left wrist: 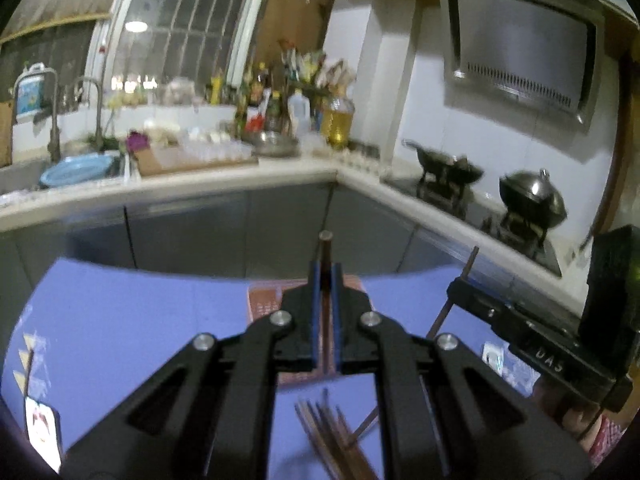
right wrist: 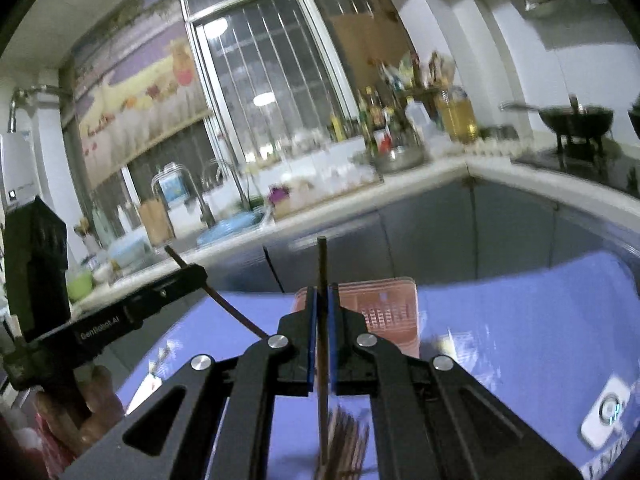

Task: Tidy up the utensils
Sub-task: 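Lift both chopsticks over the pink basket and open both tools to drop them, then withdraw both open tools from the basket back to the chopstick row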

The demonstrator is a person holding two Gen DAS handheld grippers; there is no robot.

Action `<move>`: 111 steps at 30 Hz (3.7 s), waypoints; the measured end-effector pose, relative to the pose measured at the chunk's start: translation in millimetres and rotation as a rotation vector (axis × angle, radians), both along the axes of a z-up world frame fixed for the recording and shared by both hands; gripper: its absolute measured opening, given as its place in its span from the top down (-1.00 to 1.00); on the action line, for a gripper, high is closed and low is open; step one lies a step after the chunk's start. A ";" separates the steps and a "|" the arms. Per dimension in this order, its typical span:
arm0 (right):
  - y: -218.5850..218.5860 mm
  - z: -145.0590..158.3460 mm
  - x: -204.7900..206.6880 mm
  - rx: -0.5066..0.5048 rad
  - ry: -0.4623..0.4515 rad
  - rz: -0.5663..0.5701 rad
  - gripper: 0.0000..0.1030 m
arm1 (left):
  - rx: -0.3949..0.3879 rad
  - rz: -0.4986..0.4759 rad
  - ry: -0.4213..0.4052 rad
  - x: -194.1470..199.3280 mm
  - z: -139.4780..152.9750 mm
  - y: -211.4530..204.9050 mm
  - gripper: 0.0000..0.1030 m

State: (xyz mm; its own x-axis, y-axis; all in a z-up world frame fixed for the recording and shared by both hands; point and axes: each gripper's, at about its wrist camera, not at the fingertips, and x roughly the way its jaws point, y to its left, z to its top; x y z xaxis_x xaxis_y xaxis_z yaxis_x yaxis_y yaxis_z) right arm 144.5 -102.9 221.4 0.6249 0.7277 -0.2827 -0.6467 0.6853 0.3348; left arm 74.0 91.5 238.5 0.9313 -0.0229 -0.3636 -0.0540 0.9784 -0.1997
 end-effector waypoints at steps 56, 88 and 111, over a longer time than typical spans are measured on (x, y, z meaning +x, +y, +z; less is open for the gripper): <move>-20.7 -139.1 -106.1 -0.057 0.278 -0.102 -0.40 | 0.201 0.231 0.475 -94.3 -184.6 -26.2 -0.40; -17.5 -216.1 -103.0 -0.375 0.417 -0.103 0.28 | 0.242 0.218 0.526 -84.2 -200.3 -44.1 -0.70; 2.5 -215.6 -114.3 -0.464 0.320 -0.091 0.32 | 0.232 0.295 0.570 -82.9 -209.3 -22.2 -0.70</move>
State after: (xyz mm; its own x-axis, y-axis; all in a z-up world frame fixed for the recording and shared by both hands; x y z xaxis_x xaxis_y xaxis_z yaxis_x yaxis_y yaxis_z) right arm 30.2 -100.4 5.8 0.5103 0.4290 -0.7453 -0.4939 0.8557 0.1544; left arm -8.9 69.3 29.2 0.5481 0.3404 -0.7640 -0.3597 0.9206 0.1520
